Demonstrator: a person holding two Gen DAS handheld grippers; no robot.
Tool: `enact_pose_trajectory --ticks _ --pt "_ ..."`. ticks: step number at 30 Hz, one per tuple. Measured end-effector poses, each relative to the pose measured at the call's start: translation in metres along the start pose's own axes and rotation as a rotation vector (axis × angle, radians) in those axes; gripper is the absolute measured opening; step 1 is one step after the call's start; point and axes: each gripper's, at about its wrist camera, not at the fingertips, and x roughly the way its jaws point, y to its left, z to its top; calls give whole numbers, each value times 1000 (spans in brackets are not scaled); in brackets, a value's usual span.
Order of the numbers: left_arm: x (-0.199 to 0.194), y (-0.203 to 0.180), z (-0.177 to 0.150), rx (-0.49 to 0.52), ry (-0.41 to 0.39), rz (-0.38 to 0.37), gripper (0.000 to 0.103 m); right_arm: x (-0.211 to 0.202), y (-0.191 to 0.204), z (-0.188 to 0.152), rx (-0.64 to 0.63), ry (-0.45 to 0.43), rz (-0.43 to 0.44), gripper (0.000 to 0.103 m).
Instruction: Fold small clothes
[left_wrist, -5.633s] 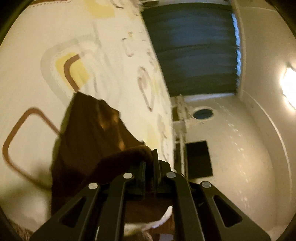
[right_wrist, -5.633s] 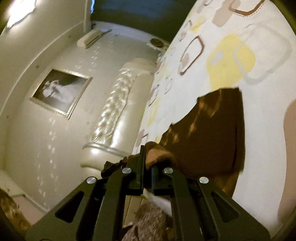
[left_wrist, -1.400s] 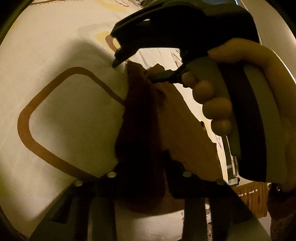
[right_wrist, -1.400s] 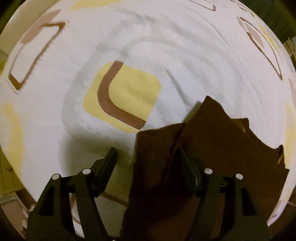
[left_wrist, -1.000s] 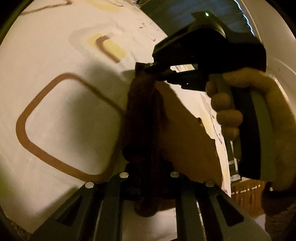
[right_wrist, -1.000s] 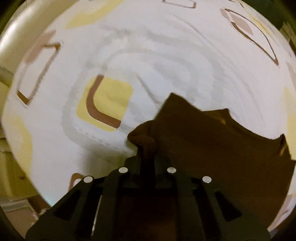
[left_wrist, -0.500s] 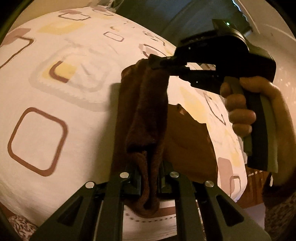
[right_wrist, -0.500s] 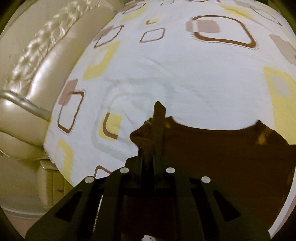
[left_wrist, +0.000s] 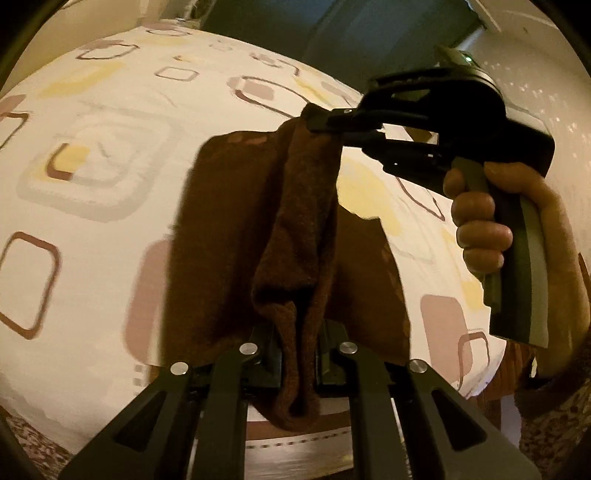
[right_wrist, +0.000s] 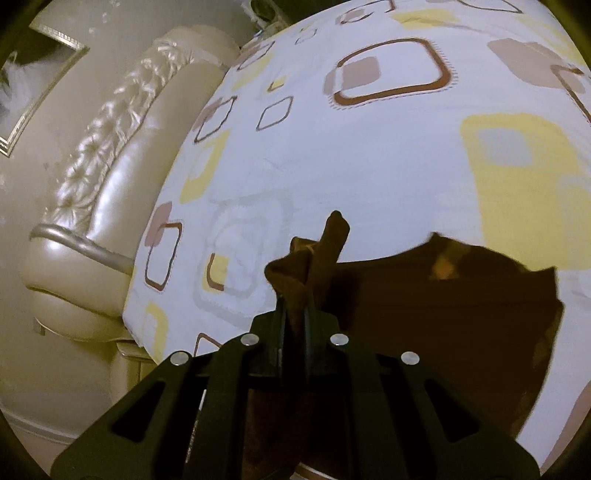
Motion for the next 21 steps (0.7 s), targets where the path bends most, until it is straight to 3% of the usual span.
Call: enact_pose_trajectory --ticks 11,14,18,21 --pt "57 -41 -21 73 96 30 11 -27 -107 -19 138 -26 64 5" --pt "65 -32 -23 48 116 36 11 -21 -134 -29 226 -23 144 13" --pt "67 -26 -23 23 126 18 11 -16 -161 -44 301 -27 167 48" --pt "65 -19 -14 -21 139 -27 11 -13 -175 -61 356 -13 221 51"
